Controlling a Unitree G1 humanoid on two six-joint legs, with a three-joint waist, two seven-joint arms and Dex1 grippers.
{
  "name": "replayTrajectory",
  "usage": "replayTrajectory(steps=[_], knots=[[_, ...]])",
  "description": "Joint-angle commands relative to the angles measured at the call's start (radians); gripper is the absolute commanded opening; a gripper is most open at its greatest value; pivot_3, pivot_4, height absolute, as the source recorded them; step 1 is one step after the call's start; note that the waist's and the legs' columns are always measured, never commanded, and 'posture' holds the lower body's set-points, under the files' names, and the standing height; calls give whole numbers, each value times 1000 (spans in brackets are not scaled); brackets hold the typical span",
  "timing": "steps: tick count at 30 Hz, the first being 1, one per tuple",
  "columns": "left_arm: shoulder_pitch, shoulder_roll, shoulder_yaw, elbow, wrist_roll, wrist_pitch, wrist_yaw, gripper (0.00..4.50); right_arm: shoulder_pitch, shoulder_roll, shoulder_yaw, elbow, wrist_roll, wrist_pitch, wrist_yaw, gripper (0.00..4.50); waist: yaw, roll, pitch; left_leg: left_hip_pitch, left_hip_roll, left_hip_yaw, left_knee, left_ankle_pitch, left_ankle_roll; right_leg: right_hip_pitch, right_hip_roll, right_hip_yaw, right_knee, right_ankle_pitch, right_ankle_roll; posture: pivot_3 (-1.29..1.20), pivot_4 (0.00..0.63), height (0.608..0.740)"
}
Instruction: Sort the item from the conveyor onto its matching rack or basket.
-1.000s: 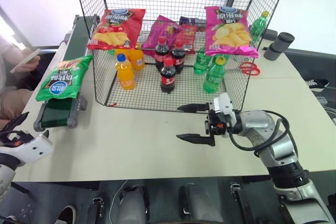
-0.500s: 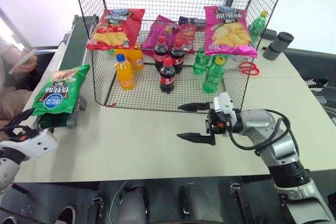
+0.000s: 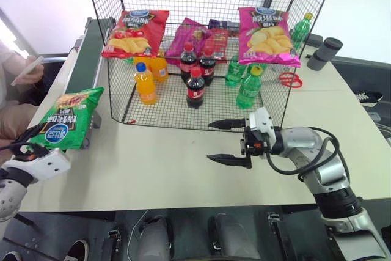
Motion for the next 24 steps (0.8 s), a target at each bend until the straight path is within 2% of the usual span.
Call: replayTrajectory(steps=[1,4,7,14,15,20,23,24], knots=[[-8,17,0,0,-9,-9,12,4500,-6,-10,-26,-10,-2,-23,-2,4481,-1,0,0,0,0,0,0,0,0,0,0,0,0,0,0,0,150,740],[-13,16,-7,8,-30,-15,-4,4500,-6,-10,-26,-9,-5,-28,-6,4481,-1,0,0,0,0,0,0,0,0,0,0,0,0,0,0,0,150,740],[-13,13,-7,0,-38,-19,-12,3697,-7,-9,-26,-5,-10,-35,-9,4500,0,0,0,0,0,0,0,0,0,0,0,0,0,0,0,0,150,740],[-5,16,-1,-14,-48,-30,-16,293,-9,-5,-23,4,-21,-51,-11,4500,0,0,0,0,0,0,0,0,0,0,0,0,0,0,0,0,150,740],[-4,16,3,-19,-51,-30,-16,62,-10,-4,-23,6,-22,-52,-11,4500,0,0,0,0,0,0,0,0,0,0,0,0,0,0,0,0,150,740],[-6,17,49,-67,-117,-31,-31,62,-12,1,-17,13,-28,-60,-11,4500,0,0,0,0,0,0,0,0,0,0,0,0,0,0,0,0,150,740],[-25,-1,91,-106,-273,-34,-89,62,-14,3,-16,17,-32,-66,-12,4500,0,0,0,0,0,0,0,0,0,0,0,0,0,0,0,0,150,740],[-33,-12,110,-133,-394,-19,-145,62,-14,4,-16,19,-32,-66,-12,4500,0,0,0,0,0,0,0,0,0,0,0,0,0,0,0,0,150,740]])
